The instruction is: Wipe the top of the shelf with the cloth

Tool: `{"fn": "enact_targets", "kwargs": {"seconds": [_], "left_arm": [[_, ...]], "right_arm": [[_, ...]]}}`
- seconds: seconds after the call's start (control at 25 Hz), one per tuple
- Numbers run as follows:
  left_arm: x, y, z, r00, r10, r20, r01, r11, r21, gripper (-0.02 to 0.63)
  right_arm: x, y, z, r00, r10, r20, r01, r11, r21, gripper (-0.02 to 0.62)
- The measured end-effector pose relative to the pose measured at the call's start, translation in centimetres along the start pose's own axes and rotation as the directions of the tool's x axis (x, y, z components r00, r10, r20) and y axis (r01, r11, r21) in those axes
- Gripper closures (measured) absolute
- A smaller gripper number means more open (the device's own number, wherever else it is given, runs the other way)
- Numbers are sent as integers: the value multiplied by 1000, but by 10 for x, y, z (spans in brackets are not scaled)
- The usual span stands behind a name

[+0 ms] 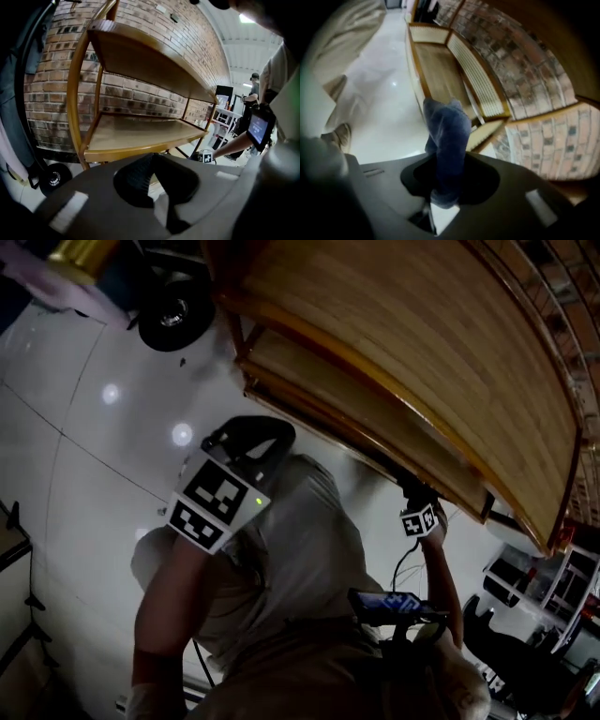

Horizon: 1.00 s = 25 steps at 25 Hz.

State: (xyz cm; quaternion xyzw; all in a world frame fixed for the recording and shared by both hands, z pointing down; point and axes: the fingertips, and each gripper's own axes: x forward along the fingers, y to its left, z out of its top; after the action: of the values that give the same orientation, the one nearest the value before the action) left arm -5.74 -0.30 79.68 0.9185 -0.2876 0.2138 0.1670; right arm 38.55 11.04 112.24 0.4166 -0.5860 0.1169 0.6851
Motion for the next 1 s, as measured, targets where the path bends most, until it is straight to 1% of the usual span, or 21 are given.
{"fn": "enact_targets", "kwargs": {"seconds": [0.08, 0.12, 0.16, 0.2, 0.28, 0.32, 0.4, 0.48, 0.56, 0.6, 0.64, 0.68, 0.76, 0.8, 0.92, 1.0], "left_arm": [[-11, -23, 5, 999, -19, 42, 20, 1000, -21, 601], [-17, -27, 5, 998, -15, 59, 17, 999, -42, 603], [-21, -23, 3, 998, 5, 66, 0, 998, -66, 603], [-23, -13, 0, 997, 35, 65, -29, 996, -90, 601], [-21, 16, -1, 993, 101, 60, -93, 988, -121, 603], [-19, 29, 0, 990, 131, 60, -122, 984, -132, 603], [-13, 43, 0, 983, 173, 60, -161, 974, -160, 603], [-8, 43, -8, 982, 177, 65, -160, 965, -210, 603], [-16, 38, -23, 983, 171, 72, -144, 949, -280, 603], [-25, 34, -33, 981, 180, 69, -149, 935, -322, 603], [-39, 30, -39, 979, 197, 56, -165, 920, -356, 603], [-57, 26, -39, 976, 216, 37, -188, 911, -368, 603], [-93, 15, -27, 971, 240, 1, -224, 910, -349, 603], [-113, 8, -14, 969, 246, -6, -234, 914, -333, 603], [-173, -14, 39, 965, 261, 3, -252, 934, -254, 603], [-211, -29, 80, 966, 258, 4, -253, 950, -182, 603]], "right_arm": [[-9, 5, -47, 996, -23, -90, 25, 999, 23, 499], [-19, 9, -62, 992, -23, -125, 28, 999, 36, 499], [-27, 13, -66, 990, -21, -141, 28, 998, 54, 499], [-34, 17, -60, 990, -13, -138, 24, 997, 76, 500], [-45, 29, -26, 995, 21, -95, -11, 995, 102, 500], [-56, 35, -6, 997, 48, -65, -42, 995, 89, 500], [-93, 48, 31, 994, 113, 2, -113, 994, 15, 500], [-150, 58, 69, 981, 179, 80, -175, 983, -62, 500], [-216, 67, 113, 955, 248, 165, -235, 968, -94, 500], [-251, 71, 134, 936, 285, 206, -270, 958, -99, 500], [-285, 72, 153, 915, 321, 243, -304, 947, -105, 501], [-314, 72, 169, 895, 353, 274, -334, 936, -112, 502], [-363, 69, 191, 861, 404, 309, -386, 915, -120, 503], [-386, 67, 198, 850, 422, 313, -406, 906, -121, 504], [-457, 53, 215, 833, 443, 332, -434, 895, -106, 505], [-505, 36, 229, 831, 432, 351, -435, 897, -75, 505]]}}
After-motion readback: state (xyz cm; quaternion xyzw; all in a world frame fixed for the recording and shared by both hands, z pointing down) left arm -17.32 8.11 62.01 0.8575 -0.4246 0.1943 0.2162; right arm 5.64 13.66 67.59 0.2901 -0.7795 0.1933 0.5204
